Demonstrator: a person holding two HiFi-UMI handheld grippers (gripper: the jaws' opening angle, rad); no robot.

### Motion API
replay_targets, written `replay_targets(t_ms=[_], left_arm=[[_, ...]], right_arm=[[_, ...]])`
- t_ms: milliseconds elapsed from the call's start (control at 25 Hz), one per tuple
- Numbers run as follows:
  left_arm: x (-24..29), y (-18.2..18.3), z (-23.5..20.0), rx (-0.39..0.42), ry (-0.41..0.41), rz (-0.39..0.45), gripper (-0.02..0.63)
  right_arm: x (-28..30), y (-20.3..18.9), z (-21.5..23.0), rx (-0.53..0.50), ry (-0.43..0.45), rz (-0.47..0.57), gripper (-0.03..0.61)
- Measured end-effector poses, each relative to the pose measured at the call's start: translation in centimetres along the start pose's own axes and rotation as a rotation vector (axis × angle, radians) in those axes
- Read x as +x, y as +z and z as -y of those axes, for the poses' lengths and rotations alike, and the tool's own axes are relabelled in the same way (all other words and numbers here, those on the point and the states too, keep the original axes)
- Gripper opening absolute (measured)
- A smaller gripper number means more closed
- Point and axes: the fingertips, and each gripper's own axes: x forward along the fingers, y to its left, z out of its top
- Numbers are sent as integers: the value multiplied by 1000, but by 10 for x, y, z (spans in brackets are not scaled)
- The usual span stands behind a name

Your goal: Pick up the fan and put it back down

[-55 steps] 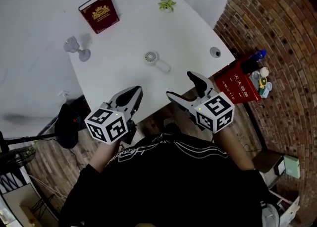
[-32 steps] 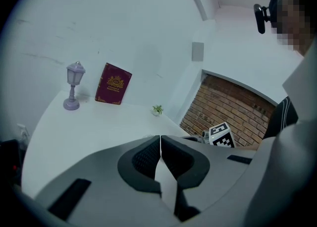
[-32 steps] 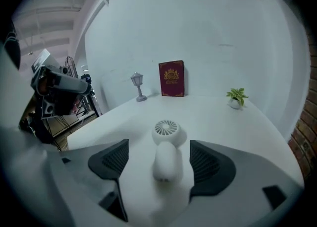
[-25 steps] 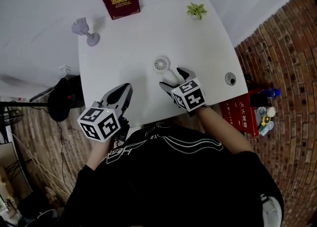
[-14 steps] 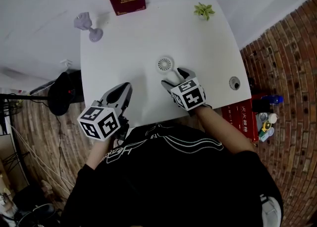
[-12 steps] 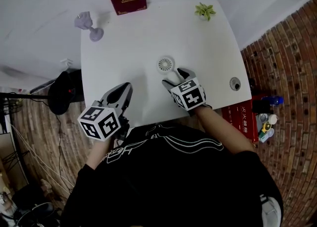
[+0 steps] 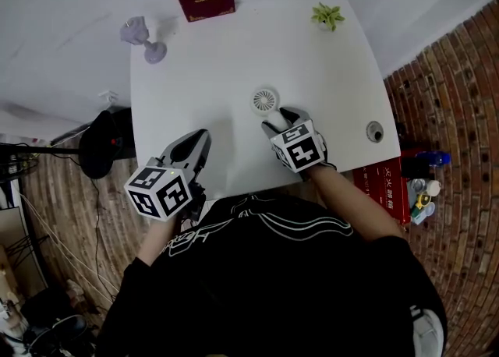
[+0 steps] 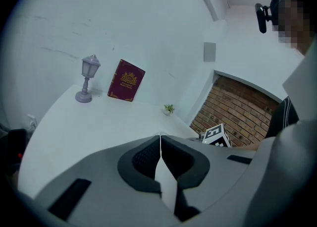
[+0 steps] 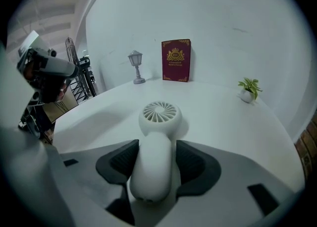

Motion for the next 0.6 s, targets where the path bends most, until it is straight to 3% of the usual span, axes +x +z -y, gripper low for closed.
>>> replay_targets(t_ms=[200, 600], left_arm=[[-6, 1, -4, -2, 0, 1, 32], [-20, 8, -8, 2, -6, -27, 32]], right_arm=[[0, -1, 1, -1, -9, -6, 201], [-1, 0, 2, 17, -30, -14, 195]])
